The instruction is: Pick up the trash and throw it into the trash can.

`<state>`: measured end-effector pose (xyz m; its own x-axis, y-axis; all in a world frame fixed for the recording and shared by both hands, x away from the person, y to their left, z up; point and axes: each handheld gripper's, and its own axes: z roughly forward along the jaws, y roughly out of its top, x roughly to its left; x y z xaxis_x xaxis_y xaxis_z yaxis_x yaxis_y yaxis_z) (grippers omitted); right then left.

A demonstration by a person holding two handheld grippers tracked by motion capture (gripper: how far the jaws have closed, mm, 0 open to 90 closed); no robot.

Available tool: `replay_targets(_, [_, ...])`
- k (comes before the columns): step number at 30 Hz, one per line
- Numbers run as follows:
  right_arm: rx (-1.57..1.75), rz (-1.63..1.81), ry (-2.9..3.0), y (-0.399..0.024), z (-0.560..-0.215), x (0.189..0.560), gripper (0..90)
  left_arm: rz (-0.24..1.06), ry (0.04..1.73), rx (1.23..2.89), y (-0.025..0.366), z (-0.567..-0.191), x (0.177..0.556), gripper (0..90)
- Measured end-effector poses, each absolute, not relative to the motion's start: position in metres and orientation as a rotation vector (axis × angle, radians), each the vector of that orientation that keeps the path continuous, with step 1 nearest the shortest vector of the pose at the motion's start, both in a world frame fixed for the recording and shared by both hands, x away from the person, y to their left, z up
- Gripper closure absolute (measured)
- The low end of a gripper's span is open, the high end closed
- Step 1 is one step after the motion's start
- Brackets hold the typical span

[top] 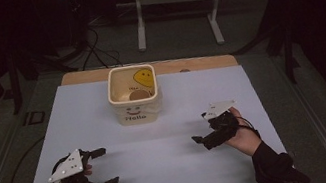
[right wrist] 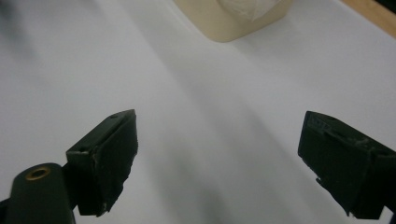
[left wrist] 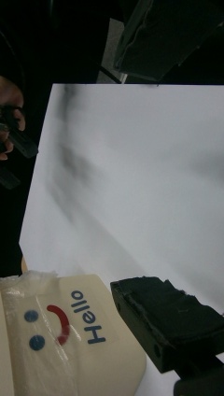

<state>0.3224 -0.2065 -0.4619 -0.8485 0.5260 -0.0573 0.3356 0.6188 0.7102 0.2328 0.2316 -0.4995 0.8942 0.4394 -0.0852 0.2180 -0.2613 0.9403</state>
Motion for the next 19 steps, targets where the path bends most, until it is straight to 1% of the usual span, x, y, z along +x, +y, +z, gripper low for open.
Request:
replay_targets(11, [0.773, 1.085, 2.539, -0.217, -0.485, 0.310, 13.2, 0.225, 0.478, 1.855, 0.230, -0.499, 0.233, 0.6])
replay_targets(19, [0.767, 1.074, 2.535, -0.216, -0.488, 0.311, 13.2, 0.220, 0.475, 1.858, 0.229, -0.499, 0.233, 0.6])
